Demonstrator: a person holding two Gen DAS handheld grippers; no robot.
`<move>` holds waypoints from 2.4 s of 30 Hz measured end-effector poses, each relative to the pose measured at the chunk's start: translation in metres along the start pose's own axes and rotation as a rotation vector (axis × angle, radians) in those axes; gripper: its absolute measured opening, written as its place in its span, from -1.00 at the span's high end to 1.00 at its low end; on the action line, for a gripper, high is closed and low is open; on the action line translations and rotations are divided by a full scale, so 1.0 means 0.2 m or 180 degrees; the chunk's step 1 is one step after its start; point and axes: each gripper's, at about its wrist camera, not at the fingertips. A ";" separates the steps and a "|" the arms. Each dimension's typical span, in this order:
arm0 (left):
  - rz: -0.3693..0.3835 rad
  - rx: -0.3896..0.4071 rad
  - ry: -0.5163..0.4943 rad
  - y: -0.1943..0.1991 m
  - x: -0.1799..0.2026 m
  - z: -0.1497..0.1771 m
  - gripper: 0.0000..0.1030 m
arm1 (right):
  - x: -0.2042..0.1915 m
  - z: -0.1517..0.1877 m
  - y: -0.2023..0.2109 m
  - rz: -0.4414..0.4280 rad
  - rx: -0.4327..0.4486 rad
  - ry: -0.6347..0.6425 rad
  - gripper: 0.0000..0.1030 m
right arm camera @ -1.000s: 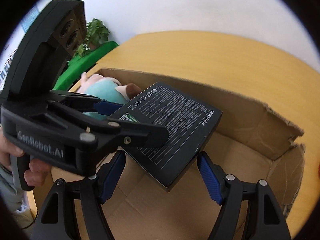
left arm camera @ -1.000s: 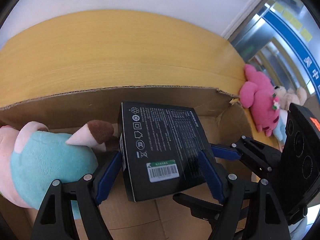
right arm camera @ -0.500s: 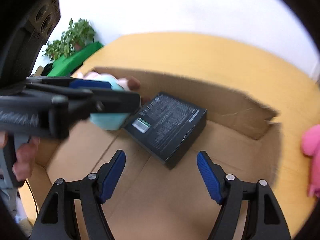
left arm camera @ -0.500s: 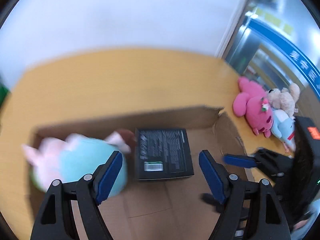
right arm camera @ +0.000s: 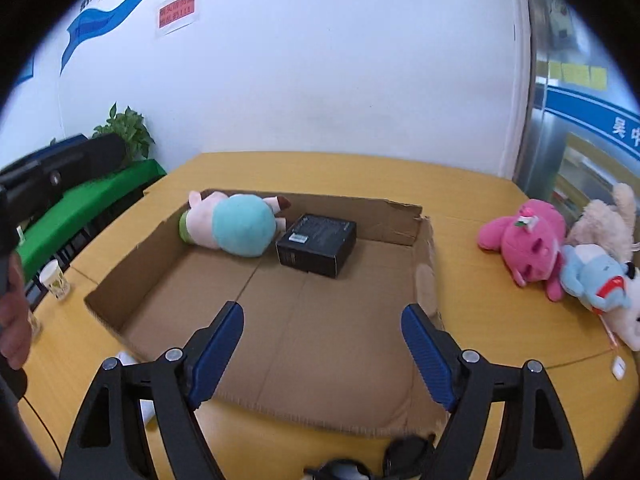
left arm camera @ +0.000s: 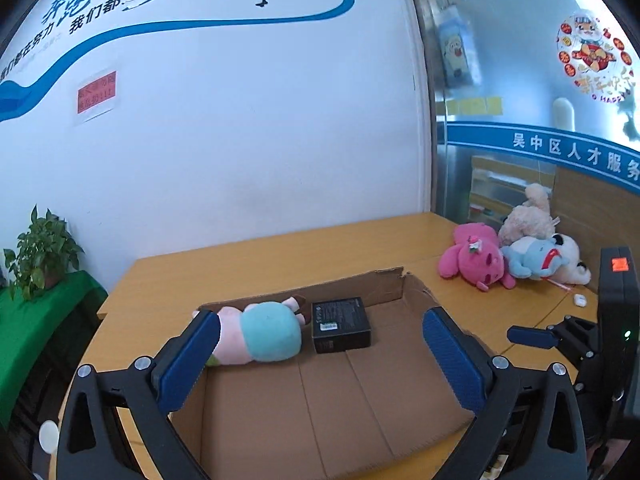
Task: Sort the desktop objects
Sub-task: 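Open both grippers and move them to the white-framed phone case, then grasp the phone case rim with the left gripper and lift it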
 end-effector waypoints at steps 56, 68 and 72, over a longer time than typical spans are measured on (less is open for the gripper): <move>0.1575 -0.2224 0.0659 -0.35 0.32 1.08 -0.14 | -0.06 0.92 -0.03 -0.0770 -0.1256 -0.0171 -0.59; 0.1150 -0.2271 0.0730 -0.18 0.15 1.16 0.75 | -0.27 0.88 -0.05 -0.1121 -0.1103 0.0279 -0.02; 0.1085 -0.2261 0.0826 -0.15 0.14 1.18 0.85 | -0.25 0.86 -0.09 -0.0973 -0.1083 0.0354 0.31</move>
Point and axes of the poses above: each gripper's, at about its wrist camera, not at the fingertips, and y roughly against the way its jaws point, x to its right, z to its underside, and after that the axes turned 3 degrees about z, right-handed
